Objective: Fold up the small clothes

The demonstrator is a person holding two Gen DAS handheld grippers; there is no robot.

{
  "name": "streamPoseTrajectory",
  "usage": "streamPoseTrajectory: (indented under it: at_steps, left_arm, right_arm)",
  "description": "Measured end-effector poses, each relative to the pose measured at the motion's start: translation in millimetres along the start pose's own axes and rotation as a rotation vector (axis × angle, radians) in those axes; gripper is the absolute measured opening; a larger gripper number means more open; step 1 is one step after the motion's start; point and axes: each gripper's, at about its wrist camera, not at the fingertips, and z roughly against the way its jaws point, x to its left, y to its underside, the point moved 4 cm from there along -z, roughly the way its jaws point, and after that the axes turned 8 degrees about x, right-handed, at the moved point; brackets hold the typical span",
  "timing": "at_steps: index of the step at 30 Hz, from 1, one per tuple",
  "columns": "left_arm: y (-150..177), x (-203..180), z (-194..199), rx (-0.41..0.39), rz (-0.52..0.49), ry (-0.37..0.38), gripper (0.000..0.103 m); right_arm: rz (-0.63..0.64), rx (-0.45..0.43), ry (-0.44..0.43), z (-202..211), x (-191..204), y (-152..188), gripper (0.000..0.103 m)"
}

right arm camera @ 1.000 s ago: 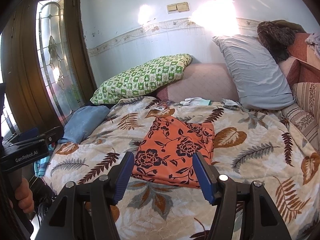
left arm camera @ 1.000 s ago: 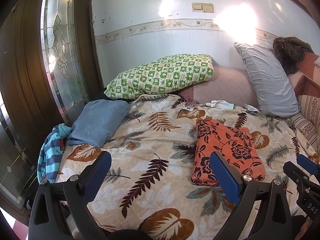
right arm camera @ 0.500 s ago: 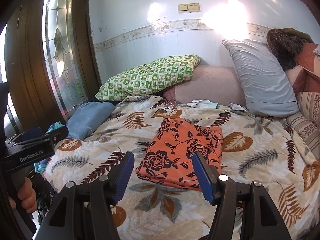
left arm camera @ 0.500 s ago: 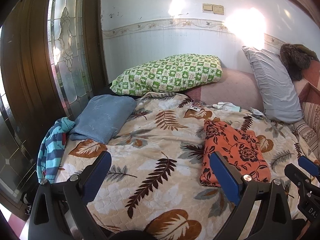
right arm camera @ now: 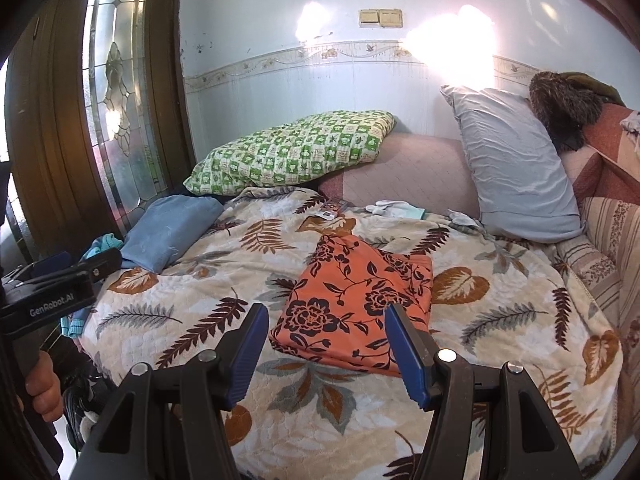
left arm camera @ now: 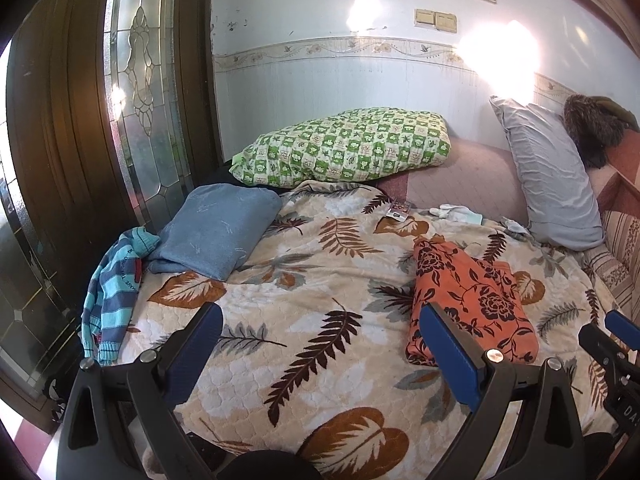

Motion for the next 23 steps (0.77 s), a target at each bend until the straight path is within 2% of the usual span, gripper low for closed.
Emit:
streamPoseTrajectory:
  at_steps: [4,8,13,23]
  left_arm:
    - [5.6,-11.3,-11.1,0.029,-0.026,0.006,0.099]
    - [6.8,-35.4,-41.7,0.082,-0.072,0.016,0.099]
    - [-4.9,-68.7,-77.4,0.122,-0.114,0.025,0.099]
    - [-36.7,-98.2,-105.7,0.094,-0.136,0.082,0.099]
  right_arm:
    - [-0.018,0.024,0.019,-13.5,-12.1,1.8,0.068]
    - [-0.032,0.062,0.032,-45.9,-31.7,2.7,0.068]
    - [-0.096,0.043,0.01,-69.7,-57.9,-8.0,0.068]
    - [-0.099,0.053,0.039,-101.0,-83.6,-25.8,0.068]
